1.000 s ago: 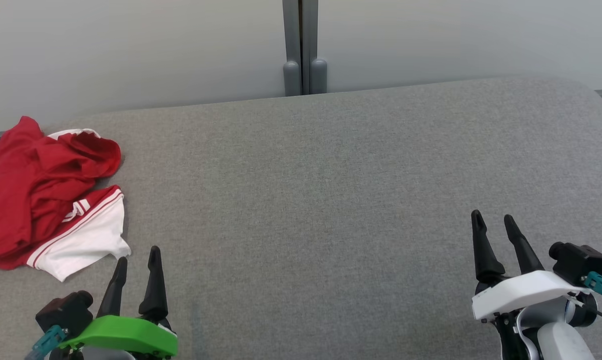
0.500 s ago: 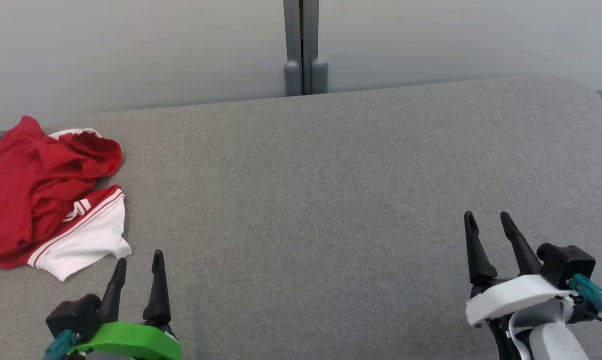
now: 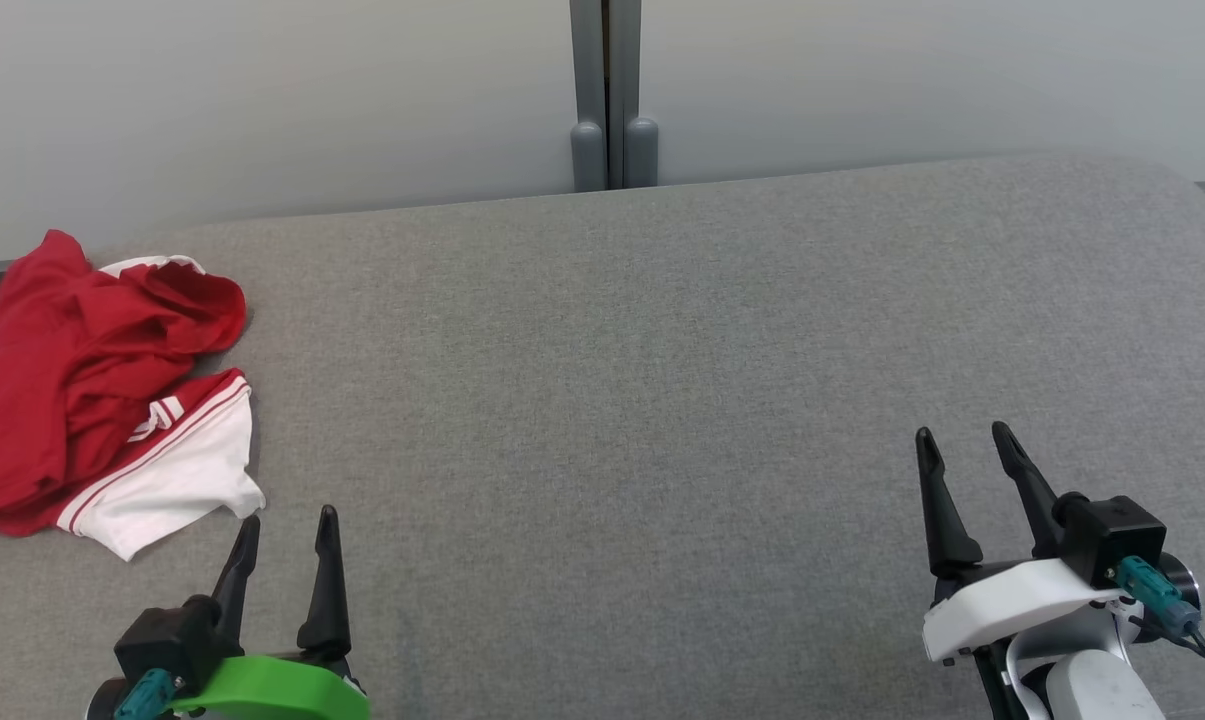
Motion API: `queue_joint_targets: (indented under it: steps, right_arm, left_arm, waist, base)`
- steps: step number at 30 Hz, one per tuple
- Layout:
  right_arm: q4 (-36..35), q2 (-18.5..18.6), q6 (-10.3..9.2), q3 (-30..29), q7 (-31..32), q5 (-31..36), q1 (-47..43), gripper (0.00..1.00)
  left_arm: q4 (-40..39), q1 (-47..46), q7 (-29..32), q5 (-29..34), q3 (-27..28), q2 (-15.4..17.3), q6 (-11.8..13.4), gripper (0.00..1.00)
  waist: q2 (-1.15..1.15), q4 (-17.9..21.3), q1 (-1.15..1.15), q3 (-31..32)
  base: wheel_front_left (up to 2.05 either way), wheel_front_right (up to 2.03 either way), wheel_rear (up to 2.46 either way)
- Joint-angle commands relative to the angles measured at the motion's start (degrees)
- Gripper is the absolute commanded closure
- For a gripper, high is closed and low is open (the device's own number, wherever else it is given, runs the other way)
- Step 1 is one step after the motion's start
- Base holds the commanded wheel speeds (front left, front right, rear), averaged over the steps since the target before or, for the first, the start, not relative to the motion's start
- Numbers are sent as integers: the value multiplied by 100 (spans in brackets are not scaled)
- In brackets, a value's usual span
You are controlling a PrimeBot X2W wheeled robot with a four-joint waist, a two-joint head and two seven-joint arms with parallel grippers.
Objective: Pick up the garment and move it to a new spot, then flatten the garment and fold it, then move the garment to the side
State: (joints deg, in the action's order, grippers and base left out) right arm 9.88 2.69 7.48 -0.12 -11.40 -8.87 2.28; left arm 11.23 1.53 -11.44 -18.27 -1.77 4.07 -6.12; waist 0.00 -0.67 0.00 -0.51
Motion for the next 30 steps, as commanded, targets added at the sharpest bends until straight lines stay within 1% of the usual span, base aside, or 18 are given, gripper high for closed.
queue_joint_targets:
  steps: [1,14,19,21,23,25,30]
  right_arm:
    - [-52,29,2,4,-60,155,-46,0]
    - [-54,29,2,-11,-211,745,-111,0]
    - [-77,28,1,-57,-263,949,-184,0]
    - [-91,29,1,-92,-283,1011,-250,0]
    - [-91,25,1,-71,-303,1082,-336,0]
    - [-89,25,1,-26,-322,1139,-408,0]
    - [-53,26,1,183,-373,1247,-389,0]
  left_arm:
    - [-48,34,-49,132,18,-15,-38,0]
    - [-8,90,-206,753,-6,-51,-99,0]
    - [14,95,-256,974,-77,-53,-120,0]
    - [37,95,-278,1077,-113,-55,-127,0]
    - [56,110,-295,1131,-124,-59,-132,0]
    - [73,127,-319,1209,-127,-59,-128,0]
    - [114,281,-369,1437,-93,-48,-132,0]
  waist:
    - [0,0,0,0]
    - [0,-4,0,5]
    - [0,-169,0,31]
    - [0,-350,0,58]
    - [0,-620,0,86]
    - [0,-970,0,102]
    - [0,-1996,0,156]
  base:
    - [0,0,0]
    - [0,0,0]
    - [0,0,0]
    - [0,0,0]
    - [0,0,0]
    - [0,0,0]
    - [0,0,0]
